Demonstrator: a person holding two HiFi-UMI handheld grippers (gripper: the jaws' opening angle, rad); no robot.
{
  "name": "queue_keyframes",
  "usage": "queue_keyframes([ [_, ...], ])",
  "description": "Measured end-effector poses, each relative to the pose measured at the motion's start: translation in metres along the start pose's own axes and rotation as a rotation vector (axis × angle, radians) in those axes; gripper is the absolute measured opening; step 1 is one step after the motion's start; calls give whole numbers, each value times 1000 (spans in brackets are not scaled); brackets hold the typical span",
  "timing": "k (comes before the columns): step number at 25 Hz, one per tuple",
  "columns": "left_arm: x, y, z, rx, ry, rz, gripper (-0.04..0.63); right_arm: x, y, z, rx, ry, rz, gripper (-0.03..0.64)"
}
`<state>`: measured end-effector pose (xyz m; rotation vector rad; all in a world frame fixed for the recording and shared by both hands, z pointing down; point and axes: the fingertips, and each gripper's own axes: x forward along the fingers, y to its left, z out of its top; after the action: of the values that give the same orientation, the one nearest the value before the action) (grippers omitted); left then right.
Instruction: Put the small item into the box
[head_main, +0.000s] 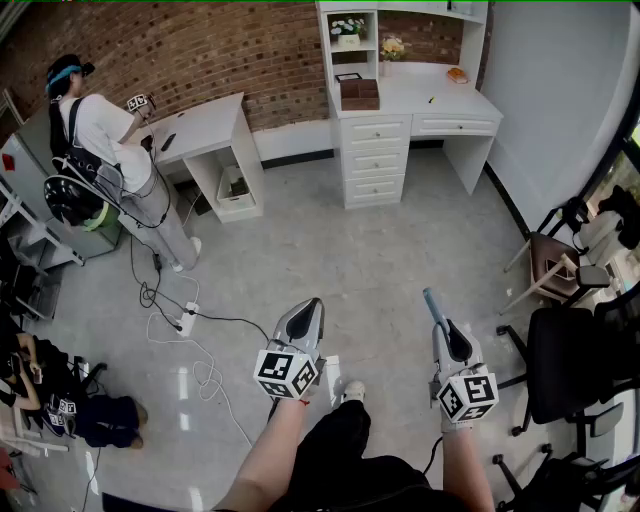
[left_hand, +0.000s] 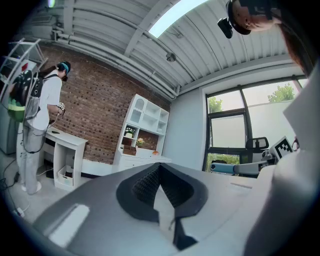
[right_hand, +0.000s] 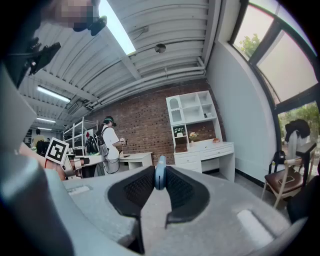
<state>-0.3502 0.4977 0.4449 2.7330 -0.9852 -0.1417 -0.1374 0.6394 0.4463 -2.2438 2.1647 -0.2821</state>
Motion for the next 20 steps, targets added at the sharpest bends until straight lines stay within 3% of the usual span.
queue_keyframes([
  [8, 100, 36, 6, 16, 11, -19, 2, 88, -46, 10, 11, 12, -19, 66],
  [20, 180, 98, 7, 4, 17, 8, 2, 180, -82, 16, 39, -4, -27, 66],
])
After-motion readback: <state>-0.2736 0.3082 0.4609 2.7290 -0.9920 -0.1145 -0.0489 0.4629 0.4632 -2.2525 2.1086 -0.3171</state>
